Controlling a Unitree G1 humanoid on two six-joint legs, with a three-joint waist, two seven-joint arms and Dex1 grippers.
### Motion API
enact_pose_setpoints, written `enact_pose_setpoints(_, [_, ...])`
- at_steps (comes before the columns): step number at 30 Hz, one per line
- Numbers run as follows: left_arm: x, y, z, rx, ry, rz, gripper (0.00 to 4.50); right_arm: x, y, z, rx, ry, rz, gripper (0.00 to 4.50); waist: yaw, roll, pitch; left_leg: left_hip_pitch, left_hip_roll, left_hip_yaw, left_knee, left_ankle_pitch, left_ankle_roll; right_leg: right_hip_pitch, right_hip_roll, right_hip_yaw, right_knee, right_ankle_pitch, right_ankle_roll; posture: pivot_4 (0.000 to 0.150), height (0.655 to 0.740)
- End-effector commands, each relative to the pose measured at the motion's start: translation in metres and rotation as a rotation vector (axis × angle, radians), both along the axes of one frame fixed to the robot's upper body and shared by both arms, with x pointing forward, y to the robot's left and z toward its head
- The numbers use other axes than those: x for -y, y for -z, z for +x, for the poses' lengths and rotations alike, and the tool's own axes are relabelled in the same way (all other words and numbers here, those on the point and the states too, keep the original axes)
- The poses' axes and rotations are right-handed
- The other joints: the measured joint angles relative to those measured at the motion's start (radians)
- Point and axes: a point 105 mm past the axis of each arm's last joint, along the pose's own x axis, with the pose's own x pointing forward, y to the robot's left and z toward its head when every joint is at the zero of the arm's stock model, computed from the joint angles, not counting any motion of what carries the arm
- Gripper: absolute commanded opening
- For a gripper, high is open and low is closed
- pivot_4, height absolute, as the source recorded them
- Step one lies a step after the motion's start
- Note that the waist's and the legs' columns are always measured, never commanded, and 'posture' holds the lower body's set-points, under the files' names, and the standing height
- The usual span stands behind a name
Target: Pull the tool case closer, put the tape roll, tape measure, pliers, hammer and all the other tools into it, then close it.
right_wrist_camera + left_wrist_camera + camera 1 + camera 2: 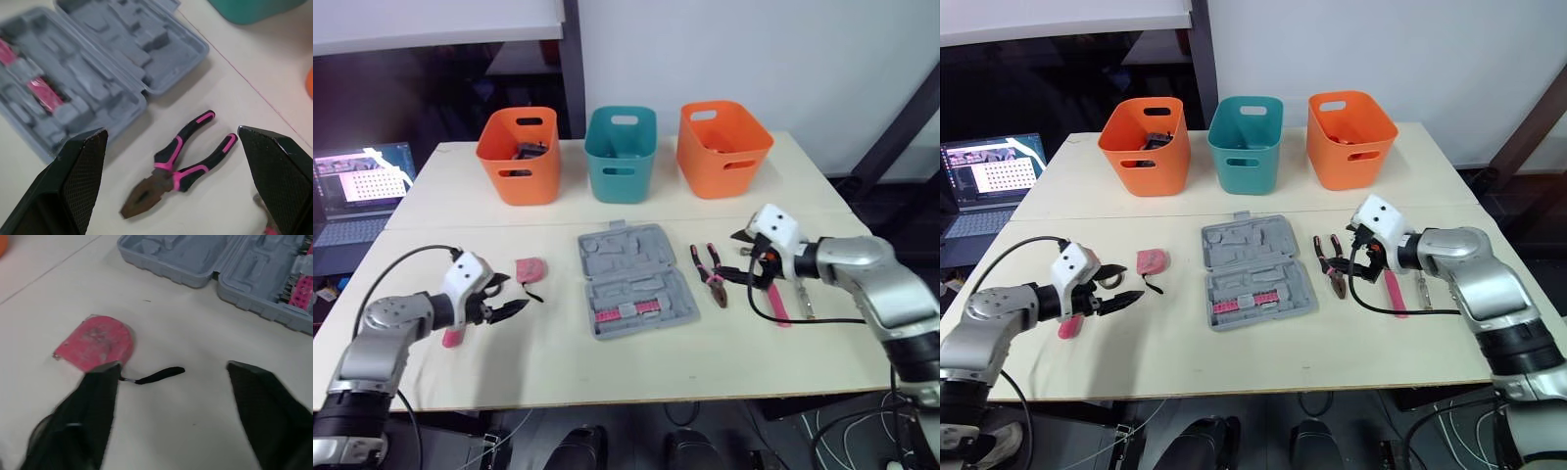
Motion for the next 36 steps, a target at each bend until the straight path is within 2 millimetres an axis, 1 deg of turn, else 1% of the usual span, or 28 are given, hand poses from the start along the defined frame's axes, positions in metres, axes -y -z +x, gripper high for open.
enact_pose_setpoints(1, [0.01,-0.01,0.013,0.068,-0.001,0.019,1.39,0.002,-0.001,0.025,0.108,0.001,-0.081,3.12,0.0,0.0,0.0,0.0,0.0,0.0,0.001,0.0,0.0,0.0,0.0,0.0,0.0,0.0,0.0,0.15,0.7329])
enact_pose_setpoints(2, [0.014,-0.01,0.017,0.076,0.007,0.023,0.92,-0.001,0.0,0.031,0.141,-0.021,-0.101,2.64,-0.001,0.0,0.0,0.0,-0.001,0.0,0.001,0.001,-0.001,-0.001,0.0,0.0,0.002,0.001,0.0,0.15,0.7329])
enact_pose_setpoints(3, [0.017,-0.009,0.021,0.082,0.013,0.028,0.33,-0.002,0.003,0.036,0.158,-0.034,-0.129,2.09,-0.001,0.0,0.0,0.0,-0.001,0.0,0.001,0.001,-0.001,-0.001,0.0,0.0,0.003,0.001,0.0,0.15,0.7329])
enact_pose_setpoints(4, [0.022,-0.007,0.025,0.085,0.02,0.036,0.0,-0.003,0.007,0.042,0.16,-0.035,-0.142,1.55,-0.001,0.0,0.0,0.001,-0.001,0.0,0.001,0.001,-0.002,-0.001,0.0,0.0,0.005,0.001,0.0,0.15,0.7329])
enact_pose_setpoints(7, [0.032,0.001,0.036,0.078,0.045,0.064,0.0,-0.007,0.022,0.05,0.117,-0.08,-0.194,0.05,-0.002,-0.001,0.0,0.001,-0.002,0.0,0.001,0.002,-0.002,-0.003,0.001,0.0,0.008,0.001,0.0,0.15,0.7329])
enact_pose_setpoints(9, [0.036,0.006,0.041,0.067,0.051,0.075,0.0,-0.01,0.028,0.054,0.095,-0.096,-0.204,0.05,-0.003,-0.001,0.0,0.001,-0.002,0.001,0.001,0.002,-0.002,-0.003,0.002,0.0,0.009,0.001,0.0,0.15,0.7329])
enact_pose_setpoints(12, [0.043,0.017,0.048,0.035,0.068,0.098,0.0,-0.02,0.032,0.062,0.087,-0.106,-0.173,0.05,-0.007,-0.001,0.0,0.001,-0.002,0.001,0.001,0.002,-0.003,-0.004,0.003,0.0,0.009,0.001,0.0,0.15,0.7329])
enact_pose_setpoints(14, [0.05,0.021,0.052,0.028,0.077,0.099,0.0,-0.024,0.038,0.064,0.081,-0.13,-0.199,0.05,-0.008,-0.001,0.0,0.001,-0.002,0.0,0.001,0.003,-0.003,-0.004,0.003,0.0,0.01,0.001,0.0,0.15,0.7329])
enact_pose_setpoints(18, [0.067,0.024,0.061,0.032,0.098,0.085,0.0,-0.038,0.046,0.065,0.074,-0.17,-0.202,0.05,-0.008,-0.001,0.0,0.001,-0.002,0.0,0.001,0.005,-0.007,-0.004,0.004,0.001,0.011,0.001,0.0,0.15,0.7329])
enact_pose_setpoints(22, [0.076,0.025,0.069,0.047,0.093,0.079,0.0,-0.048,0.048,0.068,0.073,-0.183,-0.196,0.05,-0.009,-0.001,0.0,0.001,-0.002,0.0,0.001,0.005,-0.008,-0.005,0.004,0.001,0.012,0.001,0.0,0.15,0.7329])
enact_pose_setpoints(24, [0.081,0.028,0.071,0.042,0.098,0.073,0.0,-0.055,0.05,0.069,0.069,-0.186,-0.178,0.05,-0.01,-0.001,0.0,0.001,-0.002,0.0,0.001,0.006,-0.008,-0.005,0.004,0.001,0.012,0.001,0.0,0.15,0.7329])
enact_pose_setpoints(26, [0.087,0.032,0.071,0.035,0.109,0.07,0.0,-0.057,0.054,0.068,0.066,-0.199,-0.21,0.05,-0.011,-0.001,0.0,0.001,-0.002,0.0,0.001,0.006,-0.008,-0.005,0.004,0.001,0.012,0.001,0.0,0.15,0.7329])
enact_pose_setpoints(30, [0.1,0.039,0.069,0.027,0.132,0.061,0.0,-0.067,0.061,0.066,0.044,-0.228,-0.215,0.05,-0.01,-0.001,0.0,0.001,-0.002,0.0,0.001,0.006,-0.008,-0.005,0.004,0.001,0.013,0.001,0.0,0.15,0.7329])
enact_pose_setpoints(33, [0.102,0.04,0.069,0.029,0.133,0.058,0.0,-0.068,0.067,0.063,0.03,-0.257,-0.248,0.05,-0.009,-0.001,0.0,0.001,-0.002,0.0,0.001,0.006,-0.008,-0.005,0.004,0.001,0.013,0.001,0.0,0.15,0.7329])
enact_pose_setpoints(36, [0.102,0.04,0.068,0.031,0.135,0.056,0.0,-0.071,0.067,0.061,0.026,-0.286,-0.243,0.05,-0.009,-0.001,0.0,0.001,-0.002,0.0,0.002,0.006,-0.008,-0.005,0.004,0.001,0.013,0.001,0.0,0.15,0.7329])
